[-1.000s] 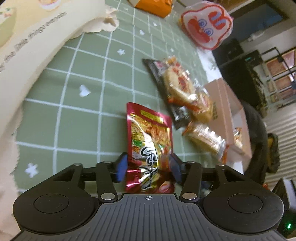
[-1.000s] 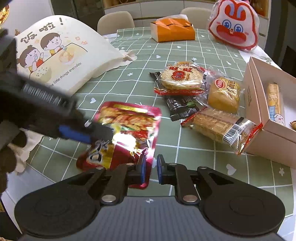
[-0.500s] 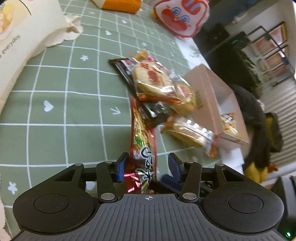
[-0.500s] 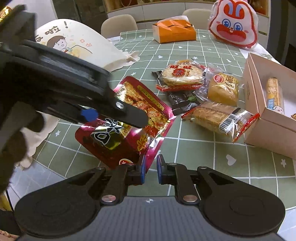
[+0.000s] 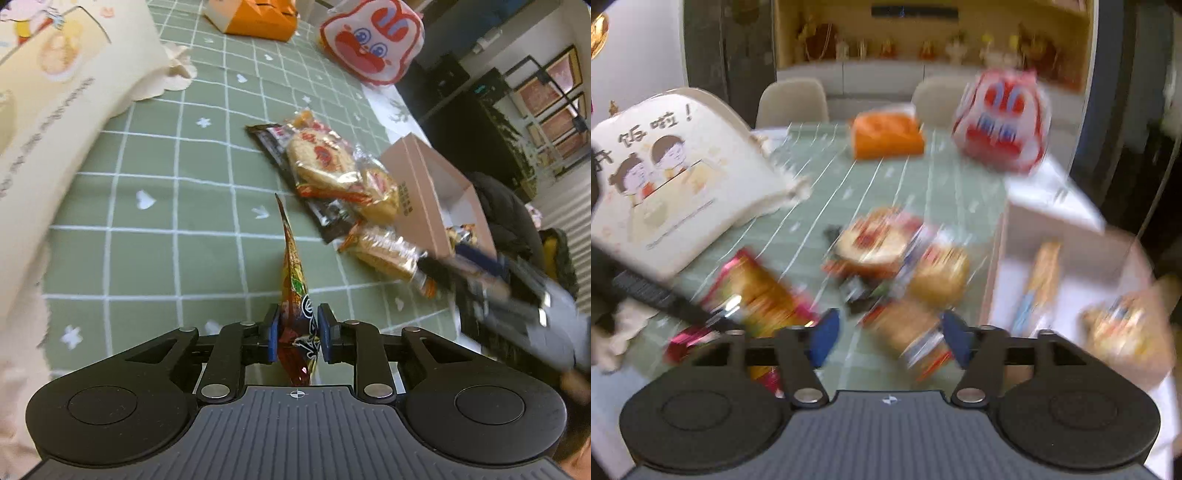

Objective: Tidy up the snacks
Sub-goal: 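Lift the red snack packet off the pile with the left tool, then grasp the clear-wrapped cracker bar with the right tool while the left tool holds the red packet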

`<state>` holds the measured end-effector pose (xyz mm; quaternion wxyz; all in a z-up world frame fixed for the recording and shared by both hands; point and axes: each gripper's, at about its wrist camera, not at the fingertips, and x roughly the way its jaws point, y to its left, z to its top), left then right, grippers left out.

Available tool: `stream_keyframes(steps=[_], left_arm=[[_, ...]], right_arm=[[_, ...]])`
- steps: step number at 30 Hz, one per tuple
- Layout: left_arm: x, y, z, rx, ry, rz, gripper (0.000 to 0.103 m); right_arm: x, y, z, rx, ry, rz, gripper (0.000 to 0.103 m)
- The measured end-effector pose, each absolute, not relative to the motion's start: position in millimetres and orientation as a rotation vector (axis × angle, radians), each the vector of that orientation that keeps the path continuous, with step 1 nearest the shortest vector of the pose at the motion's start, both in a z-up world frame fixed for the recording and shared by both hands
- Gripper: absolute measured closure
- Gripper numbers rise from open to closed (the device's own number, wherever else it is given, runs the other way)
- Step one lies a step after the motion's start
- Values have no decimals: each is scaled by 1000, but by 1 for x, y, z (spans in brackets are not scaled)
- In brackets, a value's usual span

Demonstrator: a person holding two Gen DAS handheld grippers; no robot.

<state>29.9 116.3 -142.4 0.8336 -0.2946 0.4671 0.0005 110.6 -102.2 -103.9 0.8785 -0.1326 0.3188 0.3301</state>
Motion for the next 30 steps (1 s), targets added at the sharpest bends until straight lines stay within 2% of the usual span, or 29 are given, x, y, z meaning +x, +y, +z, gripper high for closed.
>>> stream_keyframes(steps=[2, 9, 17, 23, 24, 26, 27, 30], left_arm=[[22, 115, -141, -607, 987, 6, 78], [2, 116, -140, -611, 989, 47, 77], [-5, 106, -138, -584, 996, 55, 77], [-8, 105, -138, -593, 1003, 55, 77], [-8, 105, -138, -594, 1003, 56, 77], [-7, 104, -139, -596, 1005, 57, 77], [-7, 103, -139, -600, 1007, 57, 77], [-7, 102, -140, -613, 1013, 51, 77]], right_arm=[[120, -93, -108, -326, 663, 693, 37], [125, -83, -132, -236, 901, 803, 38], [124, -67, -136, -359, 738, 734, 38], [147, -62, -157, -345, 815, 692, 39], [145, -65, -158, -324, 830, 699, 42], [143, -72, -159, -277, 862, 717, 55], [141, -74, -161, -271, 885, 724, 65], [130, -83, -161, -250, 923, 747, 66]])
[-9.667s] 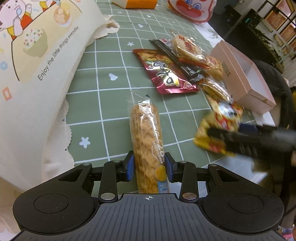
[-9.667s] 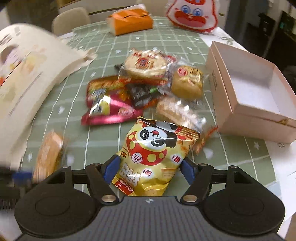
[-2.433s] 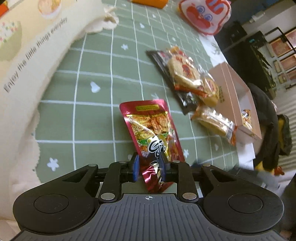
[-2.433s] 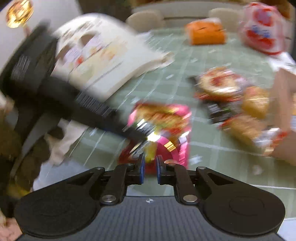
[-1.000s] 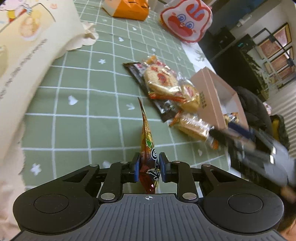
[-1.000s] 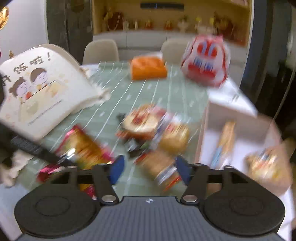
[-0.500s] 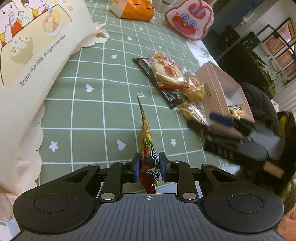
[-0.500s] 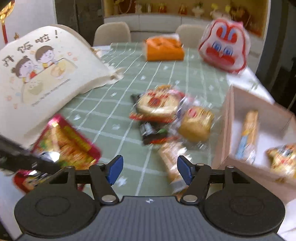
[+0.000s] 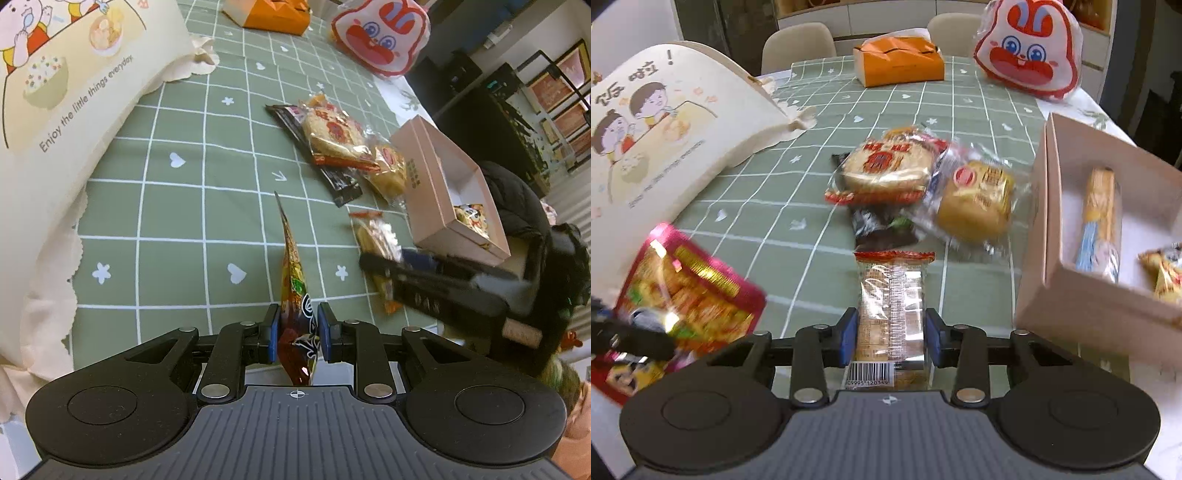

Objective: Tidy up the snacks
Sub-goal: 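Grasp the clear-wrapped cracker bar with the right tool while the left tool holds the red packet, then carry the red packet with the left tool while the right tool carries the cracker bar to the pink box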

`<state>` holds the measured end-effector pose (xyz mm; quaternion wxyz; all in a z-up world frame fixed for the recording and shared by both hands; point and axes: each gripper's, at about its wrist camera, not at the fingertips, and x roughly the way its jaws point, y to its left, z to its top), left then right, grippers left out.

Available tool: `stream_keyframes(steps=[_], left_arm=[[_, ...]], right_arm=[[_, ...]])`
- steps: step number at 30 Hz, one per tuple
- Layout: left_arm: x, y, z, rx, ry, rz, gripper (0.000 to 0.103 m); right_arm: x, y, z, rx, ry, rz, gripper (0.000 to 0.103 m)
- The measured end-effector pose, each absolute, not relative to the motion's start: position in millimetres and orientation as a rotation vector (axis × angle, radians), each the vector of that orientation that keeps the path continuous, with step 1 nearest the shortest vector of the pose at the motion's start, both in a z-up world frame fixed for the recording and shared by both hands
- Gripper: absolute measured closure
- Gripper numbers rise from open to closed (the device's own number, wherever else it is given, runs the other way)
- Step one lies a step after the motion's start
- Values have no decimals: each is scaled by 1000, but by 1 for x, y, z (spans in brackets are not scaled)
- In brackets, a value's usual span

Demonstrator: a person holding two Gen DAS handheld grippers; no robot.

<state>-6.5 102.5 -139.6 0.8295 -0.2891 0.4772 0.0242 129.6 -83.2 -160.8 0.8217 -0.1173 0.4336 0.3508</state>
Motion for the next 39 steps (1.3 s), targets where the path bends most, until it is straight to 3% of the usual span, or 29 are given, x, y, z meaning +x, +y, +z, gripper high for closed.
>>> stream_keyframes(steps=[10, 23, 33, 39], left_arm=[[-7, 78, -146, -619, 1060, -30, 78], [30, 34, -128, -697, 1011, -322, 79], [113, 8, 33, -556, 597, -477, 79], [166, -12, 30, -552, 626, -381, 79]], right_arm=[[99, -114, -153, -231, 1009, 766, 67], [94, -210, -114, -169, 965, 546, 67], [130, -274, 48, -63, 524, 412, 67], [161, -288, 83, -37, 429, 376, 67]])
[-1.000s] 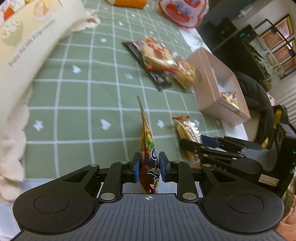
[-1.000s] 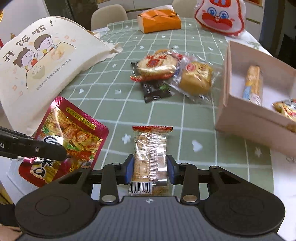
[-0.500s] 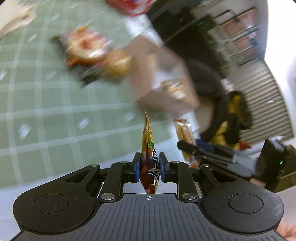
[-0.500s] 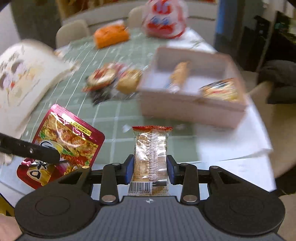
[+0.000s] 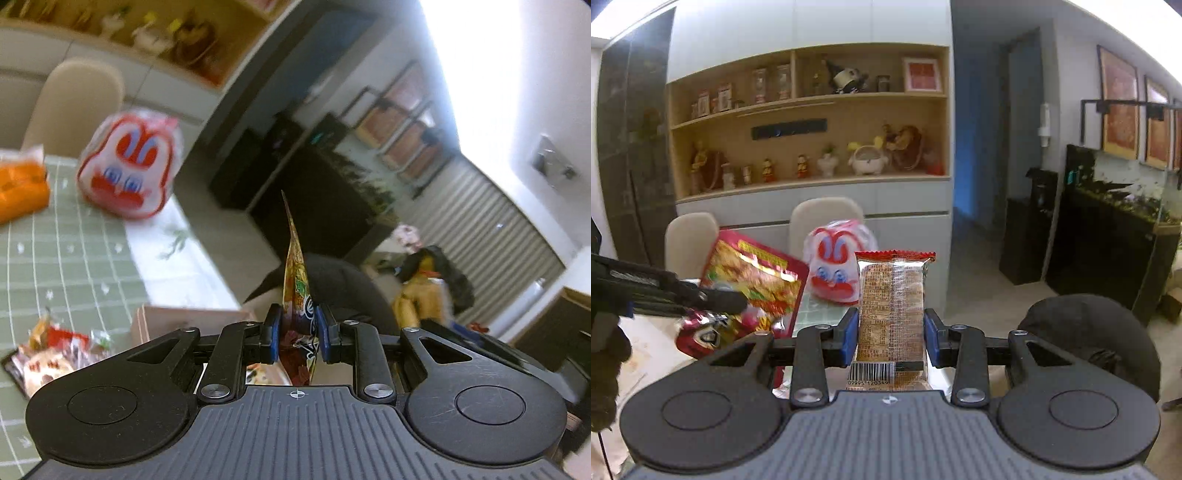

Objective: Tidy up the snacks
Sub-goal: 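Carry the red packet with the left tool while the right tool carries the cracker bar to the pink box, then open the right tool over the pink box while the left tool releases the red packet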

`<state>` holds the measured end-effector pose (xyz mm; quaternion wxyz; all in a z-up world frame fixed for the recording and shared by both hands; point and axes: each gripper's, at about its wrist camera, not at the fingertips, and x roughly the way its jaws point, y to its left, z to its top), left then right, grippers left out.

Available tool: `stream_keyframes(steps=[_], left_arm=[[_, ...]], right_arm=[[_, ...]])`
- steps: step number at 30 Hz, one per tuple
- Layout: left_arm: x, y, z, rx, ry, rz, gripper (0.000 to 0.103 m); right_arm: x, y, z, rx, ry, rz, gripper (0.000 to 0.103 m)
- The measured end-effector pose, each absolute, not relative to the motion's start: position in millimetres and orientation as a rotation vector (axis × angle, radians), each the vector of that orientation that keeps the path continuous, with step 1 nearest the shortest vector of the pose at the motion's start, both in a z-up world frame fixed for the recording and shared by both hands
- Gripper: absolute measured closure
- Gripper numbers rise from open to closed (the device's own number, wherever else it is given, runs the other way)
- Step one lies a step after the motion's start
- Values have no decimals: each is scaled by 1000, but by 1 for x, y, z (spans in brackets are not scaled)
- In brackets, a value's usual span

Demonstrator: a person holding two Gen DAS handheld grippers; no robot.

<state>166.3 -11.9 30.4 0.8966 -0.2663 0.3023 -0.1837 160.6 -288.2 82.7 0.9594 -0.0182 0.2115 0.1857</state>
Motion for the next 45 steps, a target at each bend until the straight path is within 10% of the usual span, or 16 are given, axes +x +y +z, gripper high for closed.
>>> stream_keyframes(steps=[17, 45], left_arm=[[261, -57, -102, -366, 915, -78, 77], [83, 53, -114, -689, 920, 265, 77]], right_arm=[[219, -318, -10, -68, 654, 446, 67], [278, -166, -73, -68, 830, 663, 54]])
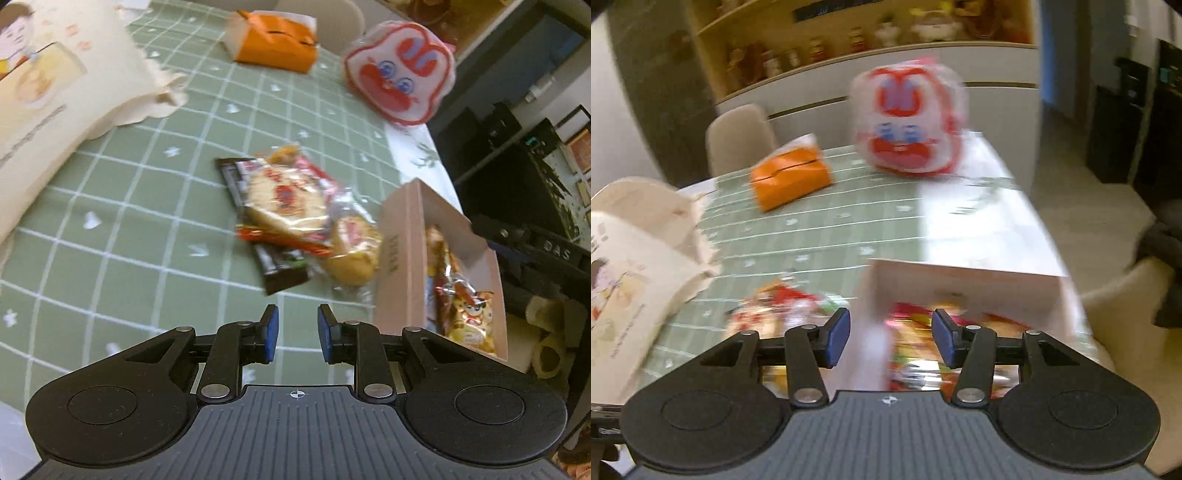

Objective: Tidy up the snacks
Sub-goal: 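Open the right tool over the pink box while the left tool releases the red packet, then grasp the bear-shaped lollipop with the left tool while the right tool moves over the pile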

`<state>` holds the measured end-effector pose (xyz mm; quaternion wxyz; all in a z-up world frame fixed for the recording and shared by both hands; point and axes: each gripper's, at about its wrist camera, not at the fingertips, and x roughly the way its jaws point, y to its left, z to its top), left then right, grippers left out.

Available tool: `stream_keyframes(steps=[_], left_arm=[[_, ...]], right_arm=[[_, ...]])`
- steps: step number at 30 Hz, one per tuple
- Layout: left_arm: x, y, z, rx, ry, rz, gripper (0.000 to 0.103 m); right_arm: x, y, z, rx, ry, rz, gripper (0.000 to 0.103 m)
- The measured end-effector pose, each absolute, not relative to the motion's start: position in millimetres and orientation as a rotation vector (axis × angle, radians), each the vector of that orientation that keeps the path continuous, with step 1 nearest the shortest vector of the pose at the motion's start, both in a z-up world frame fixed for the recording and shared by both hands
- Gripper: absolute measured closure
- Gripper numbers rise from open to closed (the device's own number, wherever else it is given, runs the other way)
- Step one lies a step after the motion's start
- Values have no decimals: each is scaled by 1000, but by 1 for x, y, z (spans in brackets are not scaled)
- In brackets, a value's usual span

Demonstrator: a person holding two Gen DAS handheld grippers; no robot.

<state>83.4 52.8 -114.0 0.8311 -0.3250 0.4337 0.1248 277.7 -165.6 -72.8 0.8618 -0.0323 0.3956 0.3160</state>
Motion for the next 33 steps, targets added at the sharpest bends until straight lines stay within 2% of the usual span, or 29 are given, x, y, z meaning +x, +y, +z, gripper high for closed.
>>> stream_keyframes(steps=[6, 12, 14, 16, 20, 22, 30, 33], left_arm=[[47, 81, -112, -711, 925, 267, 77], [5, 113, -123, -737, 946, 309, 77], [-8, 125, -127, -751, 959, 325, 77], [-19, 136, -132, -760, 968, 333, 77], [-30, 153, -138, -780, 981, 335, 77], [-30, 156, -140, -777, 985, 320, 77], [3, 139, -139, -709, 1002, 149, 77], [23, 127, -134, -649, 999, 83, 77]], right_arm=[[263, -83, -85, -166, 867, 733, 54], [285, -12, -125, -300, 940, 649, 54], [296, 1, -140, -314, 985, 596, 55], [299, 9, -150, -325, 1024, 559, 61], [285, 12, -153, -316, 1055, 523, 68], [273, 8, -150, -290, 1084, 552, 76], [211, -32, -151, -174, 1190, 616, 76], [189, -54, -148, -150, 1178, 612, 76]])
